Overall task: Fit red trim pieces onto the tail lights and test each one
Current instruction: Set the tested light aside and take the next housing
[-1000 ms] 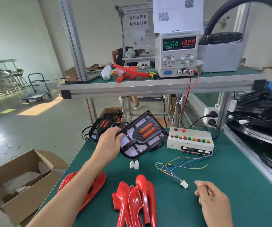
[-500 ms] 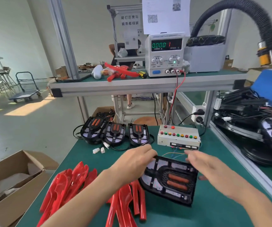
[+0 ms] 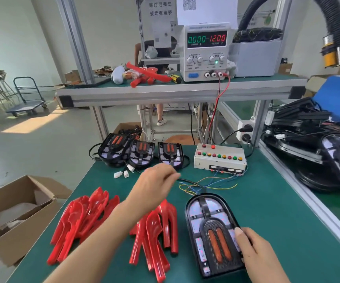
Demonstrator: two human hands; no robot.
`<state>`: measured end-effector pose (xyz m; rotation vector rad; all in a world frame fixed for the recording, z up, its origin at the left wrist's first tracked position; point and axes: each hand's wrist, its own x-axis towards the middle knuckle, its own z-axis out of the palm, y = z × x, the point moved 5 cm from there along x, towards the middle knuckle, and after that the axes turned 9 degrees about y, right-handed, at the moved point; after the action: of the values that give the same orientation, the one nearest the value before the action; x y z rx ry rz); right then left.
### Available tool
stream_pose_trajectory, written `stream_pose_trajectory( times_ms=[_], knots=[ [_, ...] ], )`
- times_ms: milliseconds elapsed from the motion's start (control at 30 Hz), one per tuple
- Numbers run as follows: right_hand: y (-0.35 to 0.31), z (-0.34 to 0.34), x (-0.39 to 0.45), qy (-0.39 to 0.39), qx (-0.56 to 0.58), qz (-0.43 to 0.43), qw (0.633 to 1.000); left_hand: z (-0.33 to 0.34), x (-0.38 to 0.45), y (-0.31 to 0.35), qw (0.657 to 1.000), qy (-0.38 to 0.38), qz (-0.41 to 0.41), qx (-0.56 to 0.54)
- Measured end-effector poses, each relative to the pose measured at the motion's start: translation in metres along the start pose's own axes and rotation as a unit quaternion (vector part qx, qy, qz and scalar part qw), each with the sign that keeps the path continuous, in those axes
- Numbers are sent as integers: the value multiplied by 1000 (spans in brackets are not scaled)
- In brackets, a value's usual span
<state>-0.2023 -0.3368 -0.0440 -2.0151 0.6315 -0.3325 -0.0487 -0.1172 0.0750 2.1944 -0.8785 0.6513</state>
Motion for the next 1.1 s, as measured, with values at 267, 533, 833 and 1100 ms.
stream_pose_trajectory(
  times_ms=[267, 533, 833, 1100],
  knots=[
    [4, 4, -14, 49, 50, 63, 996, 8, -57, -46, 944, -178, -211, 180],
    [9, 5, -20, 56, 75, 58, 994, 19, -70, -46, 904, -270, -208, 258],
    [10, 6, -21, 74, 69, 51, 994, 22, -74, -42, 911, -289, -183, 229],
    [9, 7, -18, 71, 34, 51, 996, 0, -61, -45, 953, -185, -209, 118]
  ],
)
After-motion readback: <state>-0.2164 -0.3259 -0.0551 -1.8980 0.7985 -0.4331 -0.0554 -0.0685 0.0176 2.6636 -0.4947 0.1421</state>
